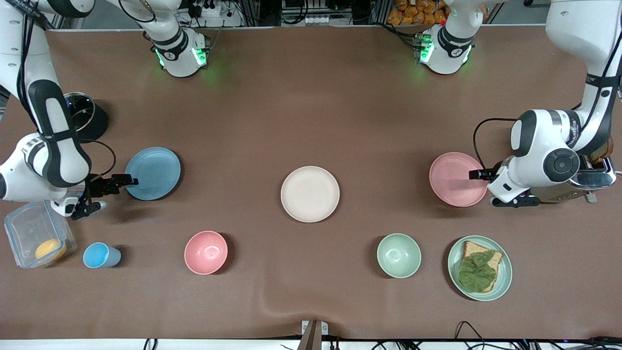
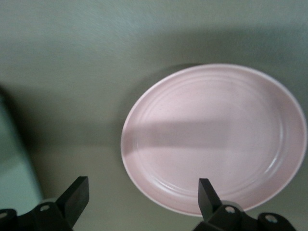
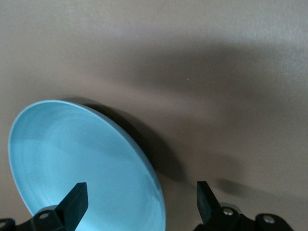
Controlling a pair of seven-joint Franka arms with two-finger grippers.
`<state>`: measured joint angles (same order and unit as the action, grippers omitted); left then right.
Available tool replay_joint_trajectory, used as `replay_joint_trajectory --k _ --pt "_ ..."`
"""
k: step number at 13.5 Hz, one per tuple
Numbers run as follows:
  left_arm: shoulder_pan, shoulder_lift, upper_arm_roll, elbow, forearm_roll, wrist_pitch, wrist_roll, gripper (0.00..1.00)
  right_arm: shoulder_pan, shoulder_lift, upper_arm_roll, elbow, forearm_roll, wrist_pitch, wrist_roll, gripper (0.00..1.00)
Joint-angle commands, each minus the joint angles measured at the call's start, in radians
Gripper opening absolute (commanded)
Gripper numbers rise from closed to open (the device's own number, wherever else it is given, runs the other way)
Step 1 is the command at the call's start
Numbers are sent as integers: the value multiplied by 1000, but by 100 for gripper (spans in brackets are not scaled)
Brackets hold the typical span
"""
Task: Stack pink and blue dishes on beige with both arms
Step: 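Grip the pink and blue plate rims with both grippers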
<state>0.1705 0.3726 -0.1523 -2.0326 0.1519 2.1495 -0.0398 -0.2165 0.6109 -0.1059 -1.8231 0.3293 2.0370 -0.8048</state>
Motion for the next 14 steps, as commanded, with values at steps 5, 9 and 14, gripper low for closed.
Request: replay_joint_trajectory --k 5,9,14 --pt "150 83 -50 -38 -53 161 175 100 -47 26 12 13 43 -58 -45 33" --pt "179 117 -61 -26 -173 164 262 56 -46 26 14 15 43 -67 -43 0" --pt "215 123 -62 -6 -189 161 322 0 -37 18 14 30 43 -98 -31 0"
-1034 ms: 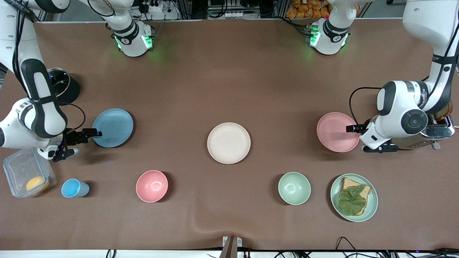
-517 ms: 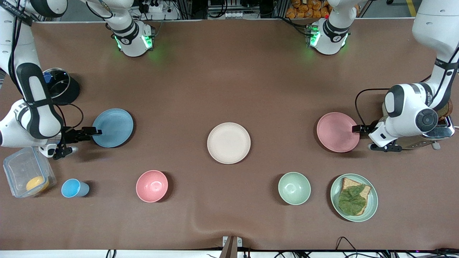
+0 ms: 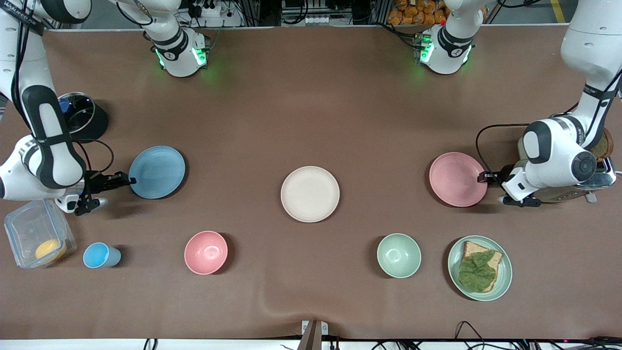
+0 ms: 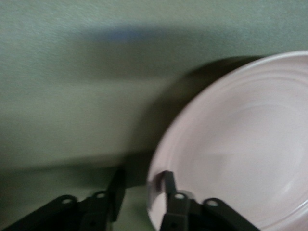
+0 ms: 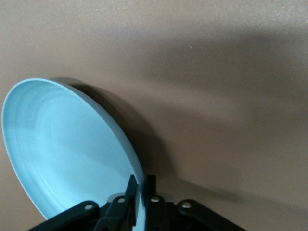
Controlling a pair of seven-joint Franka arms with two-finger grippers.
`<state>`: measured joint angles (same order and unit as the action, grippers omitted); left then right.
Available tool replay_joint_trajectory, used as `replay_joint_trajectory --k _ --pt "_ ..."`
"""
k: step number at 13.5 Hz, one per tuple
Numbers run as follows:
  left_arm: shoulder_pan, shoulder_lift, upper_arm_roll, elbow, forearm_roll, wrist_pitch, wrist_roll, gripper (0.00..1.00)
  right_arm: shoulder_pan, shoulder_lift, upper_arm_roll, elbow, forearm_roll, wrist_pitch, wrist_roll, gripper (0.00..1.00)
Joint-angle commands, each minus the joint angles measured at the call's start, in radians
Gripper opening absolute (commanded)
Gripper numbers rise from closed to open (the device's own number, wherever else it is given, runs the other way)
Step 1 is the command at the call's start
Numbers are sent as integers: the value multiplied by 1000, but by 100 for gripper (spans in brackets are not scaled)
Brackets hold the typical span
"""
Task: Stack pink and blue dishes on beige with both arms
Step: 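Lift both plates, carrying the pink plate toward the beige plate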
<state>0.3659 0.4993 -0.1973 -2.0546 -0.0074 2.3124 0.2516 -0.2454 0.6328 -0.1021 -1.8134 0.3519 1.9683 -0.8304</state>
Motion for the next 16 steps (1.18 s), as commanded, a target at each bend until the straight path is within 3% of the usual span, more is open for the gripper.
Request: replay_joint_trajectory --k 1,6,10,13,16 --pt "19 -4 -19 25 -32 -10 31 0 -8 -4 10 41 21 -64 -1 0" --pt "24 -28 -48 39 -115 -43 46 0 3 -4 10 164 19 -224 102 0" --pt "8 -30 -140 259 -215 -277 34 0 53 -8 10 259 10 -316 215 0" --pt "-19 2 -213 342 -218 -278 -4 0 112 -16 8 367 2 -457 351 0" --pt "-192 71 -223 464 -215 -268 -182 0 170 -31 7 393 -16 -482 451 0"
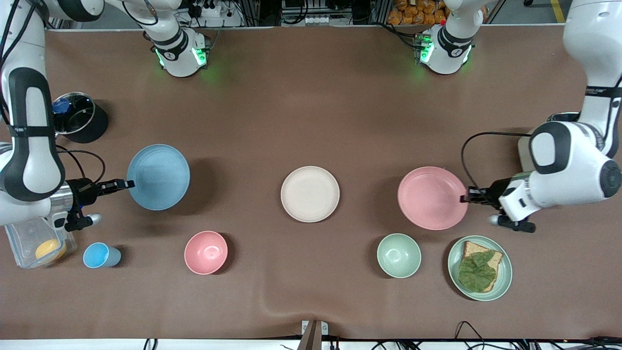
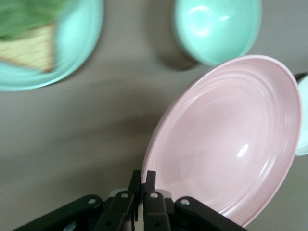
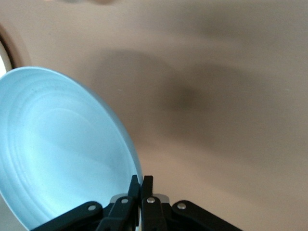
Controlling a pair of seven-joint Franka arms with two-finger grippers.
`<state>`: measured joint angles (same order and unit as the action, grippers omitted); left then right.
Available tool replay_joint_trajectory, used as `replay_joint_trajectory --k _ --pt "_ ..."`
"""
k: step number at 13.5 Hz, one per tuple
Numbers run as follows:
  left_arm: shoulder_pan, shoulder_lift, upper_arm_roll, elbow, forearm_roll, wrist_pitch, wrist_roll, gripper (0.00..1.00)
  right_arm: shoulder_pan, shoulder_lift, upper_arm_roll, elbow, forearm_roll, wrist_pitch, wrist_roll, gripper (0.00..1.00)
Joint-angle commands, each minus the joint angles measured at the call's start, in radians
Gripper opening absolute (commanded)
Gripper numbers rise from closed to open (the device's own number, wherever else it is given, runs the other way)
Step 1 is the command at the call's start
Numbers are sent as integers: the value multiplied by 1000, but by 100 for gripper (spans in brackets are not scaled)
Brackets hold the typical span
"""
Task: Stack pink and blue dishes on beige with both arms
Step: 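Lift both plates, carrying the pink plate toward the beige plate, then lower the pink plate onto the beige plate and open the left gripper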
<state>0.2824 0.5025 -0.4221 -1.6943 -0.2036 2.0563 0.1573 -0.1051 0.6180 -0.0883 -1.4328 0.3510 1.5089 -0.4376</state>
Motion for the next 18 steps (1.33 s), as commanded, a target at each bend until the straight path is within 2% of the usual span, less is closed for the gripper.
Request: replay_joint_trajectory --k 1,4,9,14,17,18 --pt "-153 97 3 138 -19 2 -134 0 38 -24 -7 12 -17 -24 72 0" --pt "-256 186 2 194 -20 130 -231 0 39 -26 -5 21 -18 -35 77 0" --pt "-419 309 8 197 -20 437 -381 0 39 -26 -5 26 -20 -35 77 0" --pt "-437 306 0 182 -23 461 -433 0 39 -26 -5 26 -20 -35 77 0" --pt "-456 297 -6 104 -37 458 -466 0 39 -26 -4 26 -20 -35 77 0" --pt "-453 300 -32 87 -40 458 -470 0 39 -26 -5 26 -20 -35 77 0"
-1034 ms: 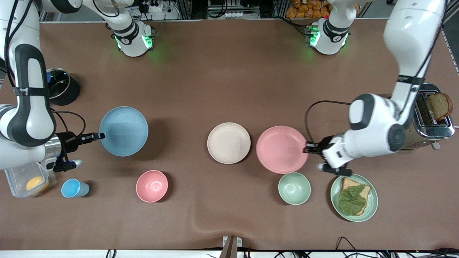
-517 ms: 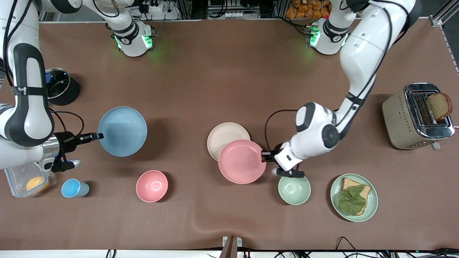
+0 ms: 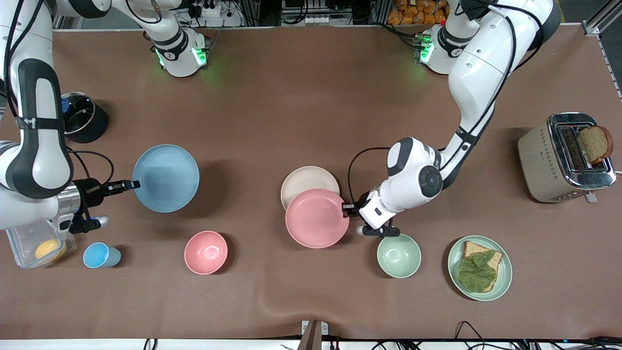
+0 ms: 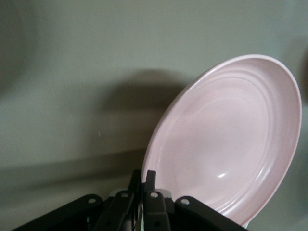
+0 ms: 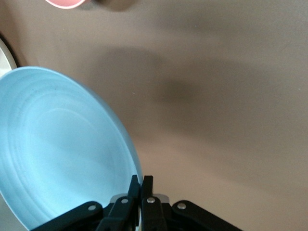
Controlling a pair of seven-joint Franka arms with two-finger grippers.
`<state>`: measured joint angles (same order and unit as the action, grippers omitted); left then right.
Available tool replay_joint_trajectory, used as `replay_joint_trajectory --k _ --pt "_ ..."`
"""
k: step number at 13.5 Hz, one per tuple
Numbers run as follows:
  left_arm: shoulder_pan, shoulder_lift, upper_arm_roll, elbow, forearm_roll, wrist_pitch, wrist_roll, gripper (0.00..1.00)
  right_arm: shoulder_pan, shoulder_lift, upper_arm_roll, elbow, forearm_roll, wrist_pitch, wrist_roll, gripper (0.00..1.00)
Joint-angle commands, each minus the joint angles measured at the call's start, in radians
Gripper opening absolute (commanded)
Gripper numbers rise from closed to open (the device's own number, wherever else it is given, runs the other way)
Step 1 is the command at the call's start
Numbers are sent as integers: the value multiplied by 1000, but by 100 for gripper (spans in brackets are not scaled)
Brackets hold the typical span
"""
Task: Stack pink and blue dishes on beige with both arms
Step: 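Lower the pink plate onto the beige plate and open the left gripper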
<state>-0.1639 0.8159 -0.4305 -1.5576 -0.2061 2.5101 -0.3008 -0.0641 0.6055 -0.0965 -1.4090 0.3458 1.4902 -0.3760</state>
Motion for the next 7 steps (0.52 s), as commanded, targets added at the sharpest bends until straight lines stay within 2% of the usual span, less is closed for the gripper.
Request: replay_joint_trajectory --k 1,5,7 --pt "-9 -17 -37 -58 -44 3 -55 0 -2 -13 4 2 -14 -16 16 0" --pt "-2 -41 -37 -120 -33 -1 -66 0 -2 -13 3 2 -14 -16 16 0" --pt "-5 -34 -37 -121 -32 0 -64 0 -2 -13 3 2 -14 -16 16 0"
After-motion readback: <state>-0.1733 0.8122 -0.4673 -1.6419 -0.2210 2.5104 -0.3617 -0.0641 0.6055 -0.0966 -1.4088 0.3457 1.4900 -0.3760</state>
